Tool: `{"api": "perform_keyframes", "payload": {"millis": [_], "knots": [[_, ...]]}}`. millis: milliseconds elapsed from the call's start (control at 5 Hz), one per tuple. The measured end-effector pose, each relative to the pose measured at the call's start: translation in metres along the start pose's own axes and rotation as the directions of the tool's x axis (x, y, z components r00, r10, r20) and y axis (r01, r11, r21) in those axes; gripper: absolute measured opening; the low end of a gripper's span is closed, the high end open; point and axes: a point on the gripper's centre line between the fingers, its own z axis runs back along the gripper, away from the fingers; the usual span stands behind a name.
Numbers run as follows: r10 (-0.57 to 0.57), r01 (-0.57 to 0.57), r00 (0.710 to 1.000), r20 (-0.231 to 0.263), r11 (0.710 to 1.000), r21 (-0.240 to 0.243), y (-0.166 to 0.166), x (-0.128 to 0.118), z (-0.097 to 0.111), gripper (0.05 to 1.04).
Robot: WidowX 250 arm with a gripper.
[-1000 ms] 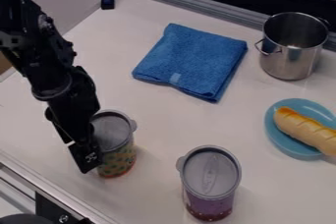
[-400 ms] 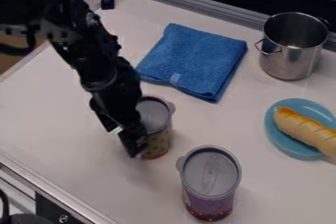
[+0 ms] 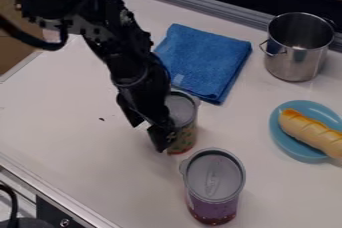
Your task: Move the blue-spotted yellow can below the silver pot
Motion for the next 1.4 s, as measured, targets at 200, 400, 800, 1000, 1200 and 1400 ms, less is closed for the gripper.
{"api": "perform_keyframes", "payload": {"millis": [200,400,800,1000,1200,1400], "knots": [[0.01,-0.01,1.0,0.015,1.0,0.002,-0.003,0.013,-0.001,0.996],[0.027,-0.026,0.999,0.025,1.0,-0.008,-0.01,0.024,0.001,0.996],[0.027,-0.027,1.0,0.0,0.999,-0.043,-0.03,0.027,0.0,0.996],[0.056,-0.056,0.998,0.01,0.997,-0.046,-0.034,0.035,0.003,0.996],[0.076,-0.075,0.997,0.017,0.996,-0.044,-0.039,0.045,0.003,0.996],[0.096,-0.095,0.995,0.022,0.995,-0.043,-0.044,0.052,-0.002,0.996]]}}
